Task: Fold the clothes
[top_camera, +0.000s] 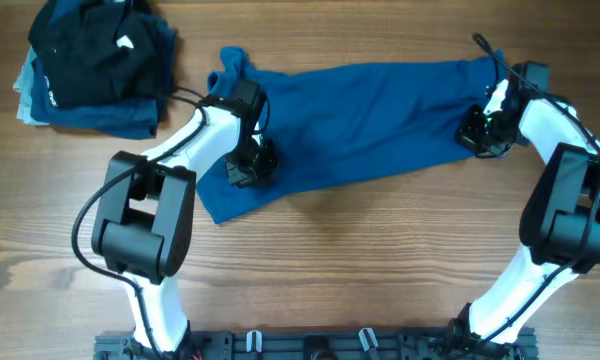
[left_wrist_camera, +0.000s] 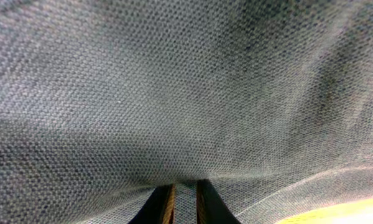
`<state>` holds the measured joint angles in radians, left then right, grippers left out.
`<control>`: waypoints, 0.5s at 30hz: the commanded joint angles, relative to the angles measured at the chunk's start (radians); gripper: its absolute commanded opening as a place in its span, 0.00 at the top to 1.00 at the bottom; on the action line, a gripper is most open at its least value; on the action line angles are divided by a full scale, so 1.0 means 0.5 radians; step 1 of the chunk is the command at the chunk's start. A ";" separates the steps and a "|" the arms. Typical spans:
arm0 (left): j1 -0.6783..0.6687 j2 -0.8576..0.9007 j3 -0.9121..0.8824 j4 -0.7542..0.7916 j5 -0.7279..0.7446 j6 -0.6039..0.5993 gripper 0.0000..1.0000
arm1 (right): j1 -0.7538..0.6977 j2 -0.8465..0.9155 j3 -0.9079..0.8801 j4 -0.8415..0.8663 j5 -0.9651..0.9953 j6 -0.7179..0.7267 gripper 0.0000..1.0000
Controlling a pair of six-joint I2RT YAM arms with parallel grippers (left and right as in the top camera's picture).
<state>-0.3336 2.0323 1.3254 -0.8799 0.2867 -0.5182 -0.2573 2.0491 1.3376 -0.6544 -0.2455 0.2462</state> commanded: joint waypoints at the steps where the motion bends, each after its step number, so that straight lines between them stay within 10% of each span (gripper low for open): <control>1: -0.004 0.059 -0.134 -0.008 -0.046 -0.029 0.86 | -0.004 0.080 -0.021 -0.096 0.365 0.094 0.95; 15: -0.006 0.059 -0.263 -0.493 -0.045 -0.134 0.96 | -0.004 0.083 -0.047 -0.681 0.443 0.473 0.96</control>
<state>-0.3328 2.0136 1.2358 -1.0805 0.3233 -0.5644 -0.2520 2.0449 1.3598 -0.9367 -0.1364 0.4160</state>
